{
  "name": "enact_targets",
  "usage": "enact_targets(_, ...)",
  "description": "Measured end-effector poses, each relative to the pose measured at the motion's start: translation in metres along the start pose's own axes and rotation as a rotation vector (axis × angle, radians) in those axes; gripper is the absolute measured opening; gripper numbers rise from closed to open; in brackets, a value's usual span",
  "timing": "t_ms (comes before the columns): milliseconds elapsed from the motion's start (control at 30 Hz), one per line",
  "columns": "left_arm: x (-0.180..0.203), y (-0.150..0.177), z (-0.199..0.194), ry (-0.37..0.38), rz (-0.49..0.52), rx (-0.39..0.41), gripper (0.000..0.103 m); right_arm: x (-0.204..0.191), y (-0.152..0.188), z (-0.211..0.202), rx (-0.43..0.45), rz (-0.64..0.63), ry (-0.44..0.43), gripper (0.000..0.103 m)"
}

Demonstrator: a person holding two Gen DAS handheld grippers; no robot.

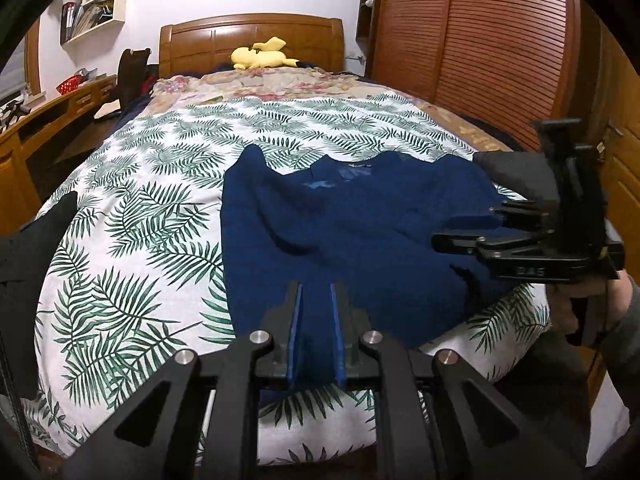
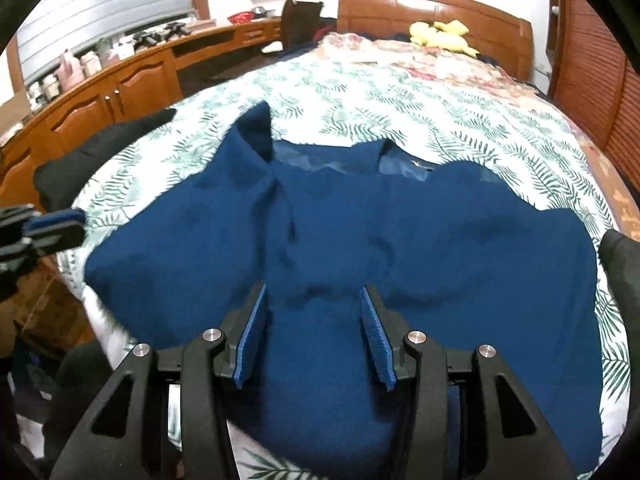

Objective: Fold large clothes

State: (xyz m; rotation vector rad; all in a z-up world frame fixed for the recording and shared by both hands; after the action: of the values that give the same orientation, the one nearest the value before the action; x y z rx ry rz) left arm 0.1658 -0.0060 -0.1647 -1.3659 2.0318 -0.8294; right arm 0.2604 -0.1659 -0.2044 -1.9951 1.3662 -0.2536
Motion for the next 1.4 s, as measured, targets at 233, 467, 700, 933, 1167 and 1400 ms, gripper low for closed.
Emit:
enact_targets(233, -0.001, 0.009, 0.008, -0.013, -0.010, -0.031, 0.012, -0.015, 0.017, 0.003, -0.038, -0.024, -0.057, 0.048)
enact_targets(467, -0.004, 0.030, 0.019, -0.030, -0.038, -0.092, 0.016, -0.013, 0.039, 0.029, -0.066, -0.058, -0.035, 0.049)
enact_targets(700, -0.007, 0.056, 0.034, -0.076, -0.077, -0.164, 0.018, -0.005, 0.030, 0.011, -0.044, -0.074, -0.070, 0.049)
enact_targets(933, -0.007, 0.060, 0.039, -0.102, -0.104, -0.172, 0.021, 0.037, 0.025, -0.003, 0.006, -0.050, -0.020, 0.049)
enact_targets(1167, -0.010, 0.059, 0.026, -0.141, -0.140, -0.157, 0.024, 0.070, 0.032, -0.012, 0.018, -0.021, 0.029, 0.049)
enact_targets(1400, -0.017, 0.067, 0.028, -0.182, -0.140, -0.196, 0.036, 0.077, 0.034, -0.013, 0.018, -0.015, 0.046, 0.049)
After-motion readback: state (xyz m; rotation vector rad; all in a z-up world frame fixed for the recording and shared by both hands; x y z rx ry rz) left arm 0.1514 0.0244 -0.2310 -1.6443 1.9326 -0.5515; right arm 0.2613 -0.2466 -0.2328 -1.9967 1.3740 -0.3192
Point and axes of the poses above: each gripper's, at about its wrist camera, not at the fingertips, and z roughly the way its jaws point, x to its right, y to its underside, the point moved 8 cm from there along z, roughly the way its jaws point, and after that the axes turned 15 degrees about z, right-handed, at the moved point
